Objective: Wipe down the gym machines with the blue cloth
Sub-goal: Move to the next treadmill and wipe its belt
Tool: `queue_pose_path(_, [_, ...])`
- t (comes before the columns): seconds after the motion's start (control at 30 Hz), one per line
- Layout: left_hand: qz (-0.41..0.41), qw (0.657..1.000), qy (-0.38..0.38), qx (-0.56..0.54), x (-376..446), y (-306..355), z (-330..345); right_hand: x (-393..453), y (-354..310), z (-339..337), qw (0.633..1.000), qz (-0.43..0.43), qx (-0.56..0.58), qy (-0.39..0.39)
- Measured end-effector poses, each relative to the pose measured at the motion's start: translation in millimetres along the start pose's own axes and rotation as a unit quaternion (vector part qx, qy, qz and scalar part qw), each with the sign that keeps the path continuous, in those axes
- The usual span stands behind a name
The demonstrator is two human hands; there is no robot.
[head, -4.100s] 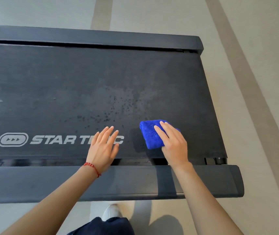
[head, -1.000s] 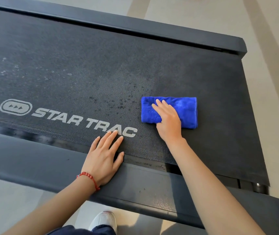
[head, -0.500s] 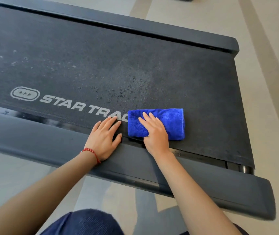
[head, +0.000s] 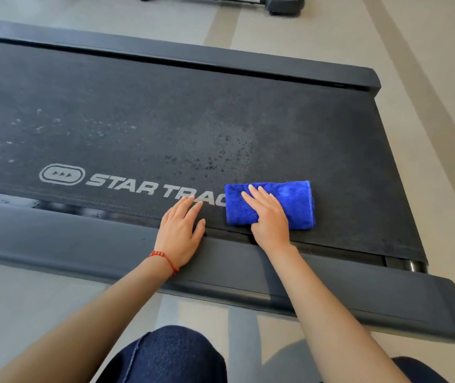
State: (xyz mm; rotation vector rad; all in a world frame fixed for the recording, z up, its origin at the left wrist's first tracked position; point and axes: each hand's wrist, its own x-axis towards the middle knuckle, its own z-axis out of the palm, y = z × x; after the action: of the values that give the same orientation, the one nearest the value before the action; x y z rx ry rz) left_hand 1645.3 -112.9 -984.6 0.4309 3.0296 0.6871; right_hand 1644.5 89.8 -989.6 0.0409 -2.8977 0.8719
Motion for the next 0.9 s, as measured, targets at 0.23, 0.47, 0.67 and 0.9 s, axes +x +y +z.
queue_pose_path(0.23, [0.004, 0.996, -0.045, 0.075, -1.0, -42.2, -11.7, 1.8, -9.6, 12.6, 1.000, 0.011, 0.005, 0.004])
queue_pose_path(0.47, [-0.011, 0.996, -0.048, 0.076, 2.9, -42.9, -8.0, 7.4, -25.3, 30.2, 0.995, -0.083, 0.021, -0.043])
queue_pose_path(0.67, [-0.008, 0.996, -0.042, 0.080, 3.2, -43.0, -7.6, 20.3, -19.4, 38.7, 0.995, -0.097, 0.010, -0.033])
queue_pose_path(0.9, [-0.007, 0.995, -0.039, 0.092, 1.9, -45.0, -5.3, 39.6, -15.6, 43.2, 0.990, -0.132, -0.032, 0.031])
